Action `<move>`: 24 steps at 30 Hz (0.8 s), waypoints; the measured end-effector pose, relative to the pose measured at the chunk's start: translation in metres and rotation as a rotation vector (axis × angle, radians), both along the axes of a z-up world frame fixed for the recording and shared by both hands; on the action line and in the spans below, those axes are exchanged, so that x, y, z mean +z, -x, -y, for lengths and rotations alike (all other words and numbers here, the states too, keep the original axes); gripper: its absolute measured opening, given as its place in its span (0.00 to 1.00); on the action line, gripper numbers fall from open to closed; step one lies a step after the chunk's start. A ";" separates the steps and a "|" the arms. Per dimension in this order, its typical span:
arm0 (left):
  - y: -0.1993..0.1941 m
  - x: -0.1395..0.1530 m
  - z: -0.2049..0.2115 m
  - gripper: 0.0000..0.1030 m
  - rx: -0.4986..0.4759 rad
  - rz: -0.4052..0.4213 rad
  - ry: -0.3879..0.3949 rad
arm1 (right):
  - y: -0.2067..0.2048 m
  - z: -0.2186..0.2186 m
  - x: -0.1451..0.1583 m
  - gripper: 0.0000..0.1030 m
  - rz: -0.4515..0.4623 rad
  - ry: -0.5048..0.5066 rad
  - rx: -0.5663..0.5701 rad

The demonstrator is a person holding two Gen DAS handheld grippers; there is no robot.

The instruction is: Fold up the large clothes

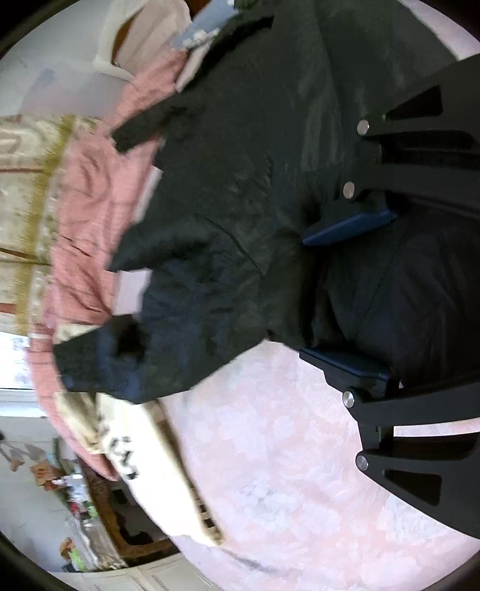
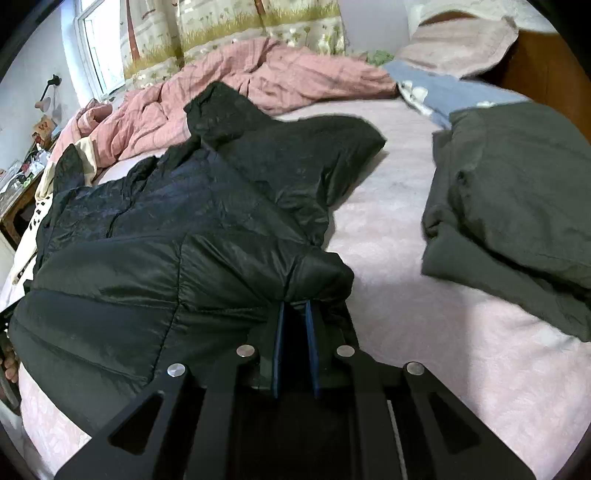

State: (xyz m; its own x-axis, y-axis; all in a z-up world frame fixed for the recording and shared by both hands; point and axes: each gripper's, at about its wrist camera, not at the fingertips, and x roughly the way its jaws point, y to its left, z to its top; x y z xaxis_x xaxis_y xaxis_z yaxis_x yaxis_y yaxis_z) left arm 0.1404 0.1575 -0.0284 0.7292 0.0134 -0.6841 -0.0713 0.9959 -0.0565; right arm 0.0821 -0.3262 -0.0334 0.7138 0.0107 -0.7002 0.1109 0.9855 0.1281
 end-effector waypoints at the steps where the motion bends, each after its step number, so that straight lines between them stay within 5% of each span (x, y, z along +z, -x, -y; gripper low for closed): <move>1: 0.008 0.007 -0.001 0.59 -0.002 0.035 -0.002 | 0.008 -0.001 0.006 0.14 0.030 0.016 0.002; 2: 0.019 0.015 -0.003 0.72 -0.005 0.076 0.005 | 0.017 -0.002 0.012 0.24 0.068 0.022 0.005; 3: 0.030 0.022 -0.006 0.79 -0.006 0.111 0.025 | 0.027 -0.002 0.018 0.54 0.103 0.015 0.005; 5: 0.041 0.029 -0.014 0.89 0.013 0.123 0.061 | 0.045 0.002 0.028 0.96 0.161 -0.020 -0.019; 8: 0.044 0.020 -0.025 0.90 0.036 0.058 0.092 | 0.057 0.013 0.027 0.97 0.136 -0.102 -0.043; 11: 0.036 -0.004 -0.038 0.89 0.015 -0.071 0.203 | 0.058 0.027 0.008 0.97 0.050 -0.204 -0.063; 13: 0.032 -0.016 -0.045 0.73 -0.016 -0.136 0.315 | 0.051 0.035 -0.008 0.97 -0.019 -0.316 -0.019; 14: 0.030 -0.018 -0.046 0.66 -0.033 -0.148 0.343 | 0.051 0.036 -0.011 0.94 -0.020 -0.325 -0.001; 15: 0.032 -0.017 -0.044 0.61 -0.045 -0.141 0.338 | 0.050 0.034 -0.011 0.71 -0.022 -0.325 0.025; 17: 0.034 -0.013 -0.038 0.31 -0.090 -0.130 0.347 | 0.045 0.029 -0.017 0.28 -0.050 -0.384 0.096; 18: 0.036 -0.010 -0.034 0.25 -0.105 -0.118 0.343 | 0.046 0.027 -0.018 0.19 -0.050 -0.377 0.089; 20: 0.046 0.001 -0.028 0.16 -0.111 -0.082 0.301 | 0.055 0.019 -0.007 0.11 -0.006 -0.310 0.077; 24: 0.076 0.019 -0.033 0.15 -0.112 -0.053 0.299 | 0.103 0.009 0.029 0.10 0.090 -0.196 0.037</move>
State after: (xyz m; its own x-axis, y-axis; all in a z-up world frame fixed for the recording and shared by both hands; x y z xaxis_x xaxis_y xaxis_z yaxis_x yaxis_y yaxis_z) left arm 0.0646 0.1904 -0.0094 0.6780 -0.2718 -0.6830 0.0269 0.9377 -0.3465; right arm -0.0205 -0.3347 -0.0046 0.7700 0.1678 -0.6156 0.0548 0.9438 0.3258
